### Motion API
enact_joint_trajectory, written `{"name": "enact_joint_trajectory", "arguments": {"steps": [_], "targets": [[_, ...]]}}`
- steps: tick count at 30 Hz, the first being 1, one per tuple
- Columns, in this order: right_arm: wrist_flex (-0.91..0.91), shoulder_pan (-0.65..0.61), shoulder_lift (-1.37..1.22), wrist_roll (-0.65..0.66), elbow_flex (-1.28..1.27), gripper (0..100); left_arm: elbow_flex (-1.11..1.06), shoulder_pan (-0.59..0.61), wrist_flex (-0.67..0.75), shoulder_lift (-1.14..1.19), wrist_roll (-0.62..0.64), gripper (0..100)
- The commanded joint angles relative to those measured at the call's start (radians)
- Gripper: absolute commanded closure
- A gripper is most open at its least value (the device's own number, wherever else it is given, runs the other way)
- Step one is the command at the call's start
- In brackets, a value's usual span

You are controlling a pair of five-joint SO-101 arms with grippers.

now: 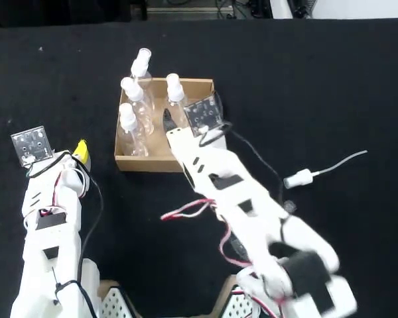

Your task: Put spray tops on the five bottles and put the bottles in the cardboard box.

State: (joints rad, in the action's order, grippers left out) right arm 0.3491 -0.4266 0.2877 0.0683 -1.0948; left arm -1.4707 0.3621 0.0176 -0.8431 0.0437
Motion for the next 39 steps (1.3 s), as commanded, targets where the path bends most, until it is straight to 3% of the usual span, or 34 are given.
{"name": "enact_joint_trajectory", "arguments": {"steps": [1, 5, 12, 16, 19, 25, 33, 39], "targets": [[-0.252, 0.023, 0.259, -0.009, 0.002, 71.4, 0.021, -0.005, 0.025, -0.014, -0.009, 80], [-0.661, 0.083, 0.518, -0.005, 0.050, 79.1, 0.018, -0.005, 0.025, -0.014, -0.009, 80], [-1.025, 0.477, 0.891, 0.002, 0.061, 87.1, 0.016, -0.007, 0.025, -0.014, -0.009, 80], [-1.281, 0.583, 0.931, 0.160, 0.119, 87.1, 0.015, -0.007, 0.025, -0.014, -0.009, 80], [-1.484, 0.631, 0.892, 0.212, 0.185, 83.6, 0.013, -0.007, 0.025, -0.014, -0.009, 80], [-1.866, 0.663, 0.697, 0.212, 0.343, 66.4, 0.015, -0.007, 0.025, -0.014, -0.009, 80], [-1.936, 0.652, 0.381, -0.011, 0.377, 65.9, 0.013, -0.010, 0.025, -0.014, -0.009, 80], [-1.915, 0.578, 0.179, -0.072, 0.397, 65.8, 0.013, -0.008, 0.025, -0.014, -0.009, 80]]}}
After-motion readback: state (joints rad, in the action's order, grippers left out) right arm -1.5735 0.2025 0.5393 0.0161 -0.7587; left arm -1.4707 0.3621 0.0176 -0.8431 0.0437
